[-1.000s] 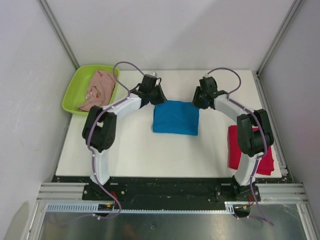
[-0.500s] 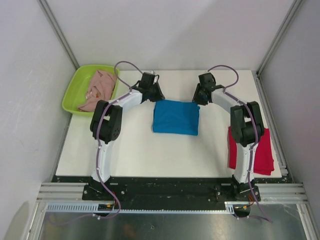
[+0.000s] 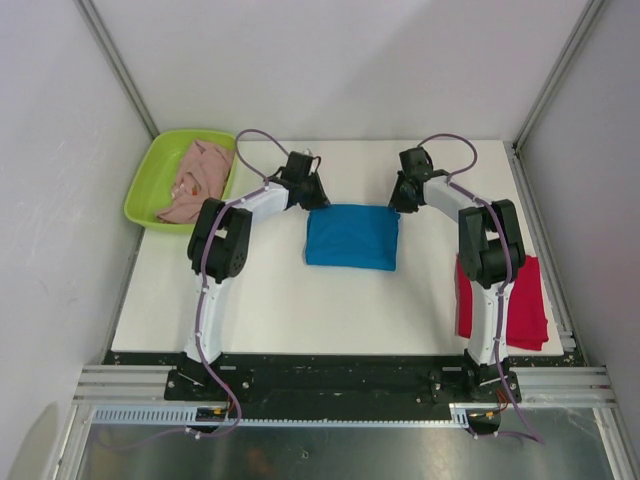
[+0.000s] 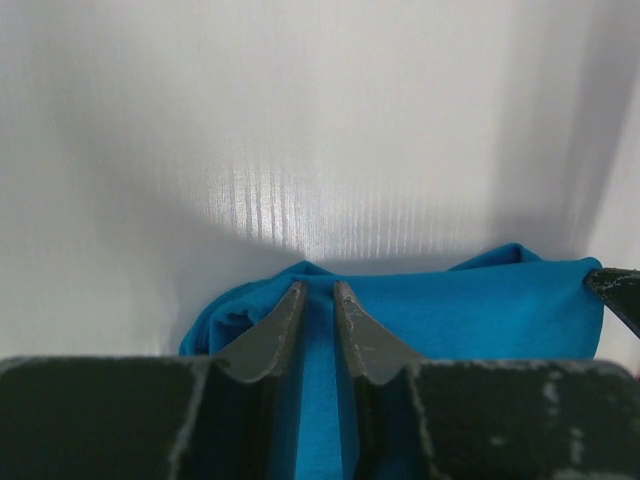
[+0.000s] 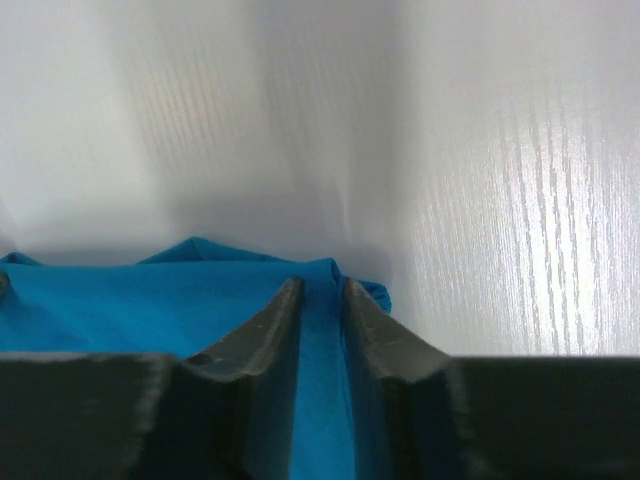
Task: Fold and stack the t-shirts
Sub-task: Fold the long partially folded tshirt into a neat square
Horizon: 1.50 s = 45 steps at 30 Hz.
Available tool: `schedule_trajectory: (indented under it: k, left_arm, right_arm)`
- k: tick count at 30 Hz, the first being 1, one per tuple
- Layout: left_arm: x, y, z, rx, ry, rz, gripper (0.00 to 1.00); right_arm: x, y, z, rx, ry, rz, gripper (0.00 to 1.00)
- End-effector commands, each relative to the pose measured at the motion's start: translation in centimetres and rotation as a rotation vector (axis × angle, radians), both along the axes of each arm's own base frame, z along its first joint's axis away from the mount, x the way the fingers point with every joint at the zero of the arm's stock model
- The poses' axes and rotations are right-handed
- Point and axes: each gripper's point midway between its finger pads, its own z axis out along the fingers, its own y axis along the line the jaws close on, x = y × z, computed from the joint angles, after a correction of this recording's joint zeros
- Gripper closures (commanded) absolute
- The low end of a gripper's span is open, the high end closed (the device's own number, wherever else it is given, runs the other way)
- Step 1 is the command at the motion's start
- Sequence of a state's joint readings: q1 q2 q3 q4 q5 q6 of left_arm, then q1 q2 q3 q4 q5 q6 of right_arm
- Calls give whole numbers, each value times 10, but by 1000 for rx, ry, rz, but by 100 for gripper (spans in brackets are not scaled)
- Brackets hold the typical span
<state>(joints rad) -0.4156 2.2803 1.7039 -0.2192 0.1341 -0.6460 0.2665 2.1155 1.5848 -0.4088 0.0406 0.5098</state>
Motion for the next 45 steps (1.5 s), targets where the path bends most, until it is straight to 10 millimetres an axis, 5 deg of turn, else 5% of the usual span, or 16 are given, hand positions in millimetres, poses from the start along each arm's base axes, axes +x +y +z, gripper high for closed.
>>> schedule_trajectory:
  k: [1,5,15,28,37,45]
  left_arm:
    - [9,5,5,17,-29,11,79]
    - [10,8,3,20,-25,18,79]
    - [8,12,-7,29,-8,17,80]
    - [27,3,68,-63,-139,-47,60]
    - [0,-13,111,-142,-164,-125,50]
    - [-55,-46,110,-179,-101,-223,53]
  right_arm:
    - [4,-1,6,-9,-29,9,82]
    - [6,-17,2,-19,-16,-30,99]
    - [10,-38,-7,-51,9,-67,100]
    - [10,-50,43,-2,-54,-72,45]
    - [-46,-112,72,-78,-38,-315,43]
    - [-113,-145,61,-156,57,-438,47]
